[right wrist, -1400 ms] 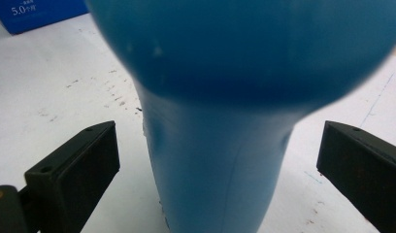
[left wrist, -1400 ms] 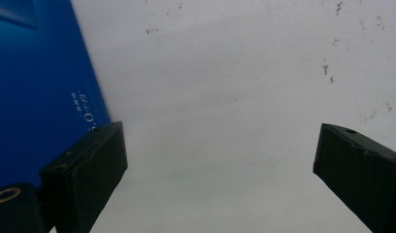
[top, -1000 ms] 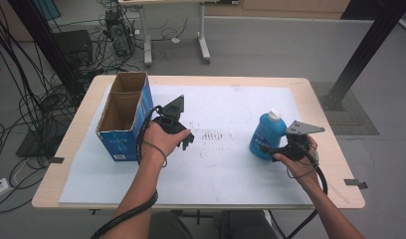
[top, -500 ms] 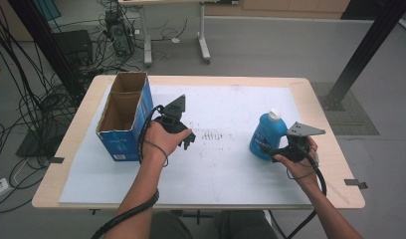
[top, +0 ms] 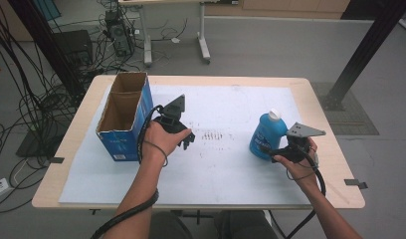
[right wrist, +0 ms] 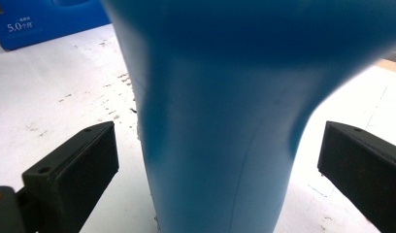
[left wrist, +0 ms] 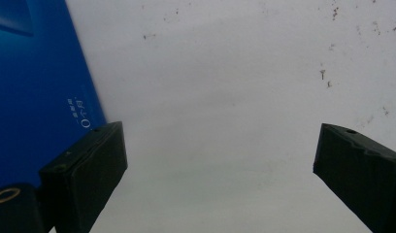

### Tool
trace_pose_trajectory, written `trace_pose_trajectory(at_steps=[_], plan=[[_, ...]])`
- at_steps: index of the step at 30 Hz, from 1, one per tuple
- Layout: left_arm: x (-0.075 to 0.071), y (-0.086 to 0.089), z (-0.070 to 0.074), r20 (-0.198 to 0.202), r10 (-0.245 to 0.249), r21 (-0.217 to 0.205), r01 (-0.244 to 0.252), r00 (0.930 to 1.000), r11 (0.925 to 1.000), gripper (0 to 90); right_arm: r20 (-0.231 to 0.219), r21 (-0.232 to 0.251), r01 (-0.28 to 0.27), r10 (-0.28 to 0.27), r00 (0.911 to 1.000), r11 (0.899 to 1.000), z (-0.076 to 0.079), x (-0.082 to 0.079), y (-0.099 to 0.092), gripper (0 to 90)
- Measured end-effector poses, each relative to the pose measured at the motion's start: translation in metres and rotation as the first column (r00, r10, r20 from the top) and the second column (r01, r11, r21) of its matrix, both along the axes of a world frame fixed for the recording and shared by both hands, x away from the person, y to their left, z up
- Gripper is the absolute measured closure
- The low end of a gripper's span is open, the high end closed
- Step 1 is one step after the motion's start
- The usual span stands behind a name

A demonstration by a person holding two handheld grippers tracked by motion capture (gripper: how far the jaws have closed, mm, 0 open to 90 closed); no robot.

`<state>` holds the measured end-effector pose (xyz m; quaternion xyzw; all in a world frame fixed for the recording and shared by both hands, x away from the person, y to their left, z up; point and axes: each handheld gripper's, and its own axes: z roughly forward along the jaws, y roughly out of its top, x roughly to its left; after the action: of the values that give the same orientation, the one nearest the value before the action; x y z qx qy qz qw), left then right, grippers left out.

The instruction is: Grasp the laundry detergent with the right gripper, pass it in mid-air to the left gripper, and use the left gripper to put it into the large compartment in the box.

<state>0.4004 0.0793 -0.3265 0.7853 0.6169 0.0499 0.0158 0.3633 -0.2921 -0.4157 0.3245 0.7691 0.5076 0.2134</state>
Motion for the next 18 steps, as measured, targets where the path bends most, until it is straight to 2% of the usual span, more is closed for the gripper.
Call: trace_pose_trajectory(at_steps=[18], plan=[[0.0009,-0.0002,-0.001,0.003,-0.003,-0.003,0.003,1.0,1.0,5.5,0.013,0.0,-0.002,0.002,0.9999,1.0,-0.0012,-0.0015,-0.0006,1.0]])
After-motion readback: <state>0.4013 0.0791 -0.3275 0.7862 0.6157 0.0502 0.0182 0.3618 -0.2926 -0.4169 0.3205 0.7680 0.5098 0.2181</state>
